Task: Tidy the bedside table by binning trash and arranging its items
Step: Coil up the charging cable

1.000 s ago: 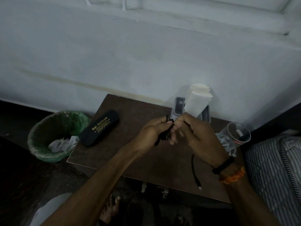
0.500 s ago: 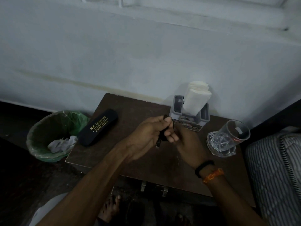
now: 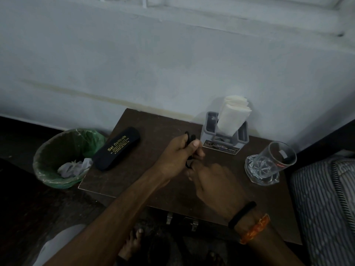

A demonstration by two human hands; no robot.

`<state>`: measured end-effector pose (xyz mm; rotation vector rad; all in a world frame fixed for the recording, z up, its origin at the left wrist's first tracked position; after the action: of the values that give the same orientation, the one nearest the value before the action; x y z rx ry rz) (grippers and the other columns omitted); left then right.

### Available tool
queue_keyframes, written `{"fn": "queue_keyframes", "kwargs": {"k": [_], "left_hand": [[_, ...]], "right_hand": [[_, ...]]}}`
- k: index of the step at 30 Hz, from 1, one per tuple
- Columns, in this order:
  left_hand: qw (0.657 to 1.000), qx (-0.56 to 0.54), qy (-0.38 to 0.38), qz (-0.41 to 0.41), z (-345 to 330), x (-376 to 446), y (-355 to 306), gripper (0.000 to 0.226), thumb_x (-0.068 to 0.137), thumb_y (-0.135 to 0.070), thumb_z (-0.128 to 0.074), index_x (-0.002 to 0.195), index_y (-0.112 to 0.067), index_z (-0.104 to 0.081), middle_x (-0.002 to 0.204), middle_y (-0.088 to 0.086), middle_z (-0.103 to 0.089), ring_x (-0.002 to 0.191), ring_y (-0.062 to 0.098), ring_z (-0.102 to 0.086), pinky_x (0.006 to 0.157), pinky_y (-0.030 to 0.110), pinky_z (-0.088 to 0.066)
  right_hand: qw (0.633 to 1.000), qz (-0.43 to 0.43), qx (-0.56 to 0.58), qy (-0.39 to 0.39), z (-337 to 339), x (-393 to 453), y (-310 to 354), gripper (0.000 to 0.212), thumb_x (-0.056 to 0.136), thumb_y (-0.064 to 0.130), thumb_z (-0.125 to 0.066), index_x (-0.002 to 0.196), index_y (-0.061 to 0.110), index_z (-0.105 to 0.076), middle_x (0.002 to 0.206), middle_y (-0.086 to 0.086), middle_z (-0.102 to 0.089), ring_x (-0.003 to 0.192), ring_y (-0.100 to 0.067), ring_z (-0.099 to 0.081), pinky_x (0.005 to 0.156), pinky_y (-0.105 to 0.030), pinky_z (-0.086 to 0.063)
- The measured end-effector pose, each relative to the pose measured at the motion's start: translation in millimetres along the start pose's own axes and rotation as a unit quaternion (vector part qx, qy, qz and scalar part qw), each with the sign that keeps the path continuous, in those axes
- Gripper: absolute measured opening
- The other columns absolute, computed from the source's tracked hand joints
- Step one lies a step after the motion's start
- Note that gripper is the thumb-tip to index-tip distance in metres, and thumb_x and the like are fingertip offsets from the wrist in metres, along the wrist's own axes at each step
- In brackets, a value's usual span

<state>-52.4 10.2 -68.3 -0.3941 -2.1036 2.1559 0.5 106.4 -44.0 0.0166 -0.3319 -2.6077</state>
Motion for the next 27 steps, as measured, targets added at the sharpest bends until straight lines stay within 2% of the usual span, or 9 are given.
{"fn": "queue_keyframes", "kwargs": {"k": [2, 4, 6, 9, 13, 18, 20, 23, 27], "left_hand": [[0.999, 0.031, 0.034, 0.015, -5.0, 0.3, 2.1, 0.024, 0.102, -0.021, -0.046, 0.101, -0.002, -0.060, 0.084, 0.005, -0.065, 0.082, 0.021, -0.066, 0.071, 0.027, -0.053], [0.996, 0.033, 0.078, 0.011, -11.3, -0.9, 2.7, 0.024, 0.103, -0.020, -0.044, 0.093, -0.006, -0.060, 0.082, 0.006, -0.062, 0.079, 0.018, -0.060, 0.075, 0.028, -0.049], [0.994, 0.020, 0.104, 0.018, -15.4, -1.3, 3.8, 0.027, 0.104, -0.020, -0.041, 0.092, -0.008, -0.062, 0.085, 0.007, -0.064, 0.083, 0.020, -0.060, 0.081, 0.033, -0.048], [0.994, 0.022, 0.094, 0.044, -15.0, 0.5, 6.9, 0.037, 0.104, -0.029, -0.040, 0.100, -0.001, -0.065, 0.090, 0.015, -0.067, 0.087, 0.027, -0.062, 0.087, 0.041, -0.048], [0.987, 0.121, 0.096, 0.038, -13.5, -1.3, 10.5, 0.042, 0.104, -0.033, -0.037, 0.099, 0.000, -0.062, 0.093, 0.021, -0.068, 0.091, 0.035, -0.066, 0.095, 0.053, -0.050], [0.986, 0.035, 0.126, 0.108, -25.8, -1.6, 12.2, 0.040, 0.106, -0.019, -0.030, 0.085, -0.003, -0.060, 0.075, 0.011, -0.062, 0.060, 0.022, -0.065, 0.060, 0.032, -0.055], [0.984, -0.002, 0.127, 0.121, -25.9, 0.0, 12.4, 0.042, 0.105, -0.016, -0.028, 0.081, -0.003, -0.060, 0.071, 0.010, -0.061, 0.054, 0.023, -0.063, 0.054, 0.032, -0.053], [0.984, -0.024, 0.150, 0.097, -24.5, -5.9, 4.8, 0.034, 0.091, -0.019, -0.037, 0.082, 0.004, -0.061, 0.063, 0.012, -0.058, 0.060, 0.029, -0.062, 0.058, 0.031, -0.054], [0.976, -0.059, 0.186, 0.095, -22.9, -9.6, 0.3, 0.036, 0.100, -0.010, -0.034, 0.104, 0.016, -0.059, 0.069, 0.018, -0.057, 0.083, 0.038, -0.062, 0.073, 0.032, -0.057]], "right_hand": [[0.999, 0.020, 0.011, -0.044, 12.9, 0.4, -1.9, 0.020, 0.103, 0.032, -0.042, 0.110, 0.022, -0.058, 0.098, 0.001, -0.066, 0.081, -0.022, -0.064, 0.063, -0.028, -0.034], [0.997, 0.047, 0.016, -0.059, 18.0, 2.2, -7.5, 0.016, 0.098, 0.026, -0.049, 0.105, 0.020, -0.063, 0.100, 0.001, -0.066, 0.083, -0.020, -0.064, 0.065, -0.023, -0.036], [0.996, 0.061, 0.033, -0.048, 15.4, 2.0, -14.5, 0.024, 0.096, 0.029, -0.043, 0.100, 0.019, -0.065, 0.099, 0.002, -0.063, 0.084, -0.016, -0.061, 0.069, -0.019, -0.038], [0.995, 0.066, 0.021, -0.077, 21.1, 0.4, -18.9, 0.031, 0.094, 0.032, -0.038, 0.090, 0.019, -0.066, 0.090, 0.002, -0.059, 0.075, -0.015, -0.057, 0.064, -0.019, -0.038], [0.989, 0.059, -0.002, -0.137, 35.3, 1.2, -30.0, 0.023, 0.091, 0.034, -0.053, 0.083, 0.021, -0.070, 0.083, 0.002, -0.060, 0.068, -0.015, -0.058, 0.058, -0.027, -0.047], [0.985, 0.074, -0.007, -0.155, 36.5, 1.7, -37.9, 0.027, 0.093, 0.031, -0.049, 0.087, 0.017, -0.071, 0.089, -0.001, -0.062, 0.073, -0.015, -0.060, 0.067, -0.015, -0.037], [0.985, 0.079, 0.002, -0.155, 35.9, 1.4, -38.2, 0.028, 0.094, 0.032, -0.048, 0.089, 0.015, -0.070, 0.100, -0.003, -0.064, 0.084, -0.017, -0.062, 0.072, -0.022, -0.047], [0.984, 0.062, 0.101, -0.130, 33.0, 1.5, -46.3, 0.023, 0.096, 0.033, -0.050, 0.091, 0.018, -0.067, 0.118, 0.000, -0.065, 0.112, -0.015, -0.061, 0.088, -0.037, -0.052], [0.958, 0.029, 0.271, -0.084, 25.9, 2.5, -56.7, 0.007, 0.095, 0.022, -0.062, 0.092, 0.017, -0.062, 0.111, 0.006, -0.069, 0.120, -0.001, -0.058, 0.092, -0.033, -0.052]]}}
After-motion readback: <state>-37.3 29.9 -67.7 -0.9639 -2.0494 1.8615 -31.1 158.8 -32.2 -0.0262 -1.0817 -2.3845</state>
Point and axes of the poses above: each hand's wrist, its own x-axis towards the middle knuckle, its own z-axis out of the back of the hand, y = z × x, the point moved 6 cm from there along x, towards the middle knuckle
